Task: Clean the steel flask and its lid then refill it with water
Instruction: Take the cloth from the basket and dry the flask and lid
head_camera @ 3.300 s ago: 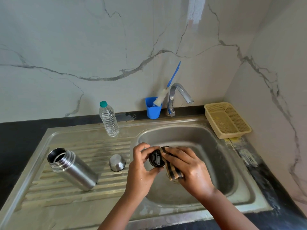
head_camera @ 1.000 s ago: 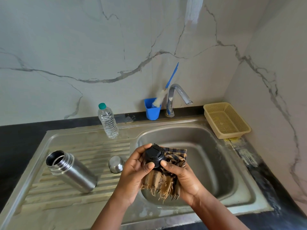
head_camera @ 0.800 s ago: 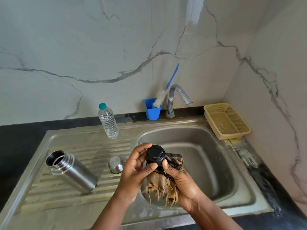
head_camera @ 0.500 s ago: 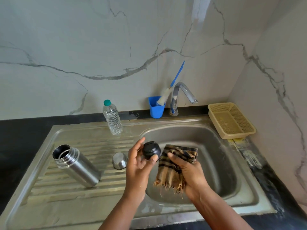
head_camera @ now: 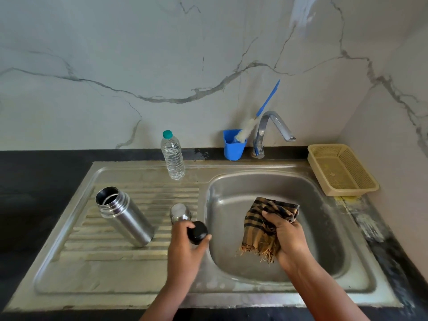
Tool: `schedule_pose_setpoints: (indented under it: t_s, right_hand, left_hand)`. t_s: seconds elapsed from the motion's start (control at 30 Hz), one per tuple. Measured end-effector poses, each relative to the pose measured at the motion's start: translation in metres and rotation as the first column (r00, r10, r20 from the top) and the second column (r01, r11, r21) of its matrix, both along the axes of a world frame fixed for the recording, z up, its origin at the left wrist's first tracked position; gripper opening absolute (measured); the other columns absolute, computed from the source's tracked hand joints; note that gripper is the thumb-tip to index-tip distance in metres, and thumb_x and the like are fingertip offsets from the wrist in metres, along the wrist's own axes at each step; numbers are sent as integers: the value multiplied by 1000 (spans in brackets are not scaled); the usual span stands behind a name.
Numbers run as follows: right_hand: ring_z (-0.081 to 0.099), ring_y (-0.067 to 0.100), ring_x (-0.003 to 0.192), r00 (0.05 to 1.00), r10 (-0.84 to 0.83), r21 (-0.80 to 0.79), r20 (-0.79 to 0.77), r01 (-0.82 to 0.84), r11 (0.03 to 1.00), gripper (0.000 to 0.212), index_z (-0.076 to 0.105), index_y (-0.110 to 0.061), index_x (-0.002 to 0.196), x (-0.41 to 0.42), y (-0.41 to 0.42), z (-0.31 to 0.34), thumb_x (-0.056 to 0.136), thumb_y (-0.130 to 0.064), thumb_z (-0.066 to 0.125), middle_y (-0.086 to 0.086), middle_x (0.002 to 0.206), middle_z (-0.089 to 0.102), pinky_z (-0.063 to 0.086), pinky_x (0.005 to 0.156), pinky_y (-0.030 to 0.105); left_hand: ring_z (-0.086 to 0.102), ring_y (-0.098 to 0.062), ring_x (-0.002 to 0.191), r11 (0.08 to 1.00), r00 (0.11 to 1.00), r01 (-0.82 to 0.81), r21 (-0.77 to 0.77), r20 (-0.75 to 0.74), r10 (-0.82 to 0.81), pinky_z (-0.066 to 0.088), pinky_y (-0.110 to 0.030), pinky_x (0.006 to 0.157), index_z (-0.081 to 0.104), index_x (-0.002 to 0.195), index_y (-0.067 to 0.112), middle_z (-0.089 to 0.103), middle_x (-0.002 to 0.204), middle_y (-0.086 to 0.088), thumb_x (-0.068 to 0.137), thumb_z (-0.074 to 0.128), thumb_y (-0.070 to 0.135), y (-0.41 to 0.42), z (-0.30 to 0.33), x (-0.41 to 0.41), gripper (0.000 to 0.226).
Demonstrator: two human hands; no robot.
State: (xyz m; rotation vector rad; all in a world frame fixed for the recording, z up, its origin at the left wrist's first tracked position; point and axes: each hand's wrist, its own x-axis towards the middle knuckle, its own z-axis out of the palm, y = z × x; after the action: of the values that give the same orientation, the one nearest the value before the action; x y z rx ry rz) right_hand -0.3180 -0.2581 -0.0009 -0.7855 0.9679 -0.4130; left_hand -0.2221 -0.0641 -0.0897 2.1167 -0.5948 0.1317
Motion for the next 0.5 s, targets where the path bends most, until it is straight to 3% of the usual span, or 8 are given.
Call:
schedule_pose_setpoints:
  t_s: [0.07, 0.17, 0.5]
  right_hand:
    - [73, 36, 75, 1000, 21, 15, -7, -21, 1000, 18, 63, 0, 106, 0, 3, -3, 89, 5, 62, 21, 88, 74, 59, 62, 43]
    - [73, 36, 74, 998, 55, 33, -26, -54, 998, 17, 63, 0, 106, -1, 7, -7, 90, 4, 61, 20, 87, 75, 58, 60, 42]
    - [73, 35, 71, 996, 82, 56, -39, -80, 995, 20, 61, 1, 110, -2, 13, -10, 90, 3, 60, 20, 84, 75, 58, 58, 41]
  left_hand:
    - [58, -12, 80, 994, 994, -108, 11, -24, 108, 39, -6, 64, 50, 99, 16, 57, 97, 3, 68, 89, 15, 19, -2, 13, 50]
    - [58, -19, 79, 978, 979, -199, 64, -34, 202, 42, -22, 61, 49, 99, 15, 56, 94, 1, 69, 89, 12, 43, -11, 24, 50]
    - [62, -28, 93, 963, 960, -222, 155, -137, 243, 53, -35, 69, 49, 110, 12, 56, 109, -7, 72, 87, 17, 55, -37, 24, 54]
